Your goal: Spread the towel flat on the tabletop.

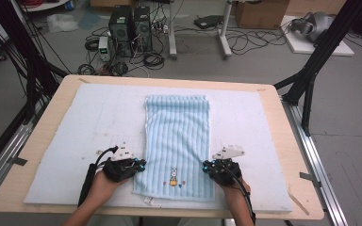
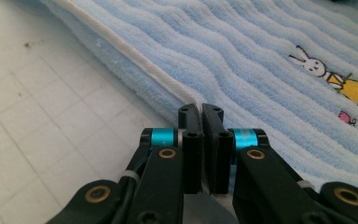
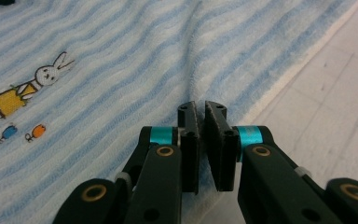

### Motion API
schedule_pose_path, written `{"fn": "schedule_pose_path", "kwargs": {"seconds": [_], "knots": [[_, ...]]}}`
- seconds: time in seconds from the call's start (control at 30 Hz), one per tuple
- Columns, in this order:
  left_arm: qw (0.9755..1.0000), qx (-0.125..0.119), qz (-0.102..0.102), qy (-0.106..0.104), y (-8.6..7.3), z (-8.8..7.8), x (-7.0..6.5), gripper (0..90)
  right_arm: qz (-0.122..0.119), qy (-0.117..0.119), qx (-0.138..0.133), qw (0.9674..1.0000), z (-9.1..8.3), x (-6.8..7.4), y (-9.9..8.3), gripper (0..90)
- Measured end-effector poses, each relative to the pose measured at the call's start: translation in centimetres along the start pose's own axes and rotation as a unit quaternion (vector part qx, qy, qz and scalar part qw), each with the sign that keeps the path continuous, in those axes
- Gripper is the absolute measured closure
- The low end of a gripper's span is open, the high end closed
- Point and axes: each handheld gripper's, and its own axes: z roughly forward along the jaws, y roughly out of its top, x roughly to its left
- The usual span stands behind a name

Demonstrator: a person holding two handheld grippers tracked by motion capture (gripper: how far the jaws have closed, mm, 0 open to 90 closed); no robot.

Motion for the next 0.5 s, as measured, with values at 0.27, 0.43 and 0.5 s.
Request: {"fn": "schedule_pose_path", "kwargs": {"seconds": [0.27, 0.43, 0.5], "knots": [[0.9995, 0.002, -0.016, -0.028, -1.5, -1.8, -1.2, 86.2, -0.018, 0.019, 0.015, 0.9996, -1.4, 1.9, -1.1, 83.4], [0.9988, 0.001, -0.026, -0.04, -2.8, -3.2, -1.9, 85.8, -0.022, 0.028, 0.017, 0.9992, -2.4, 2.8, -2.0, 84.4], [0.9985, 0.0, -0.03, -0.045, -3.2, -3.6, -2.2, 85.7, -0.027, 0.032, 0.019, 0.9989, -2.7, 3.2, -2.3, 86.4]]}}
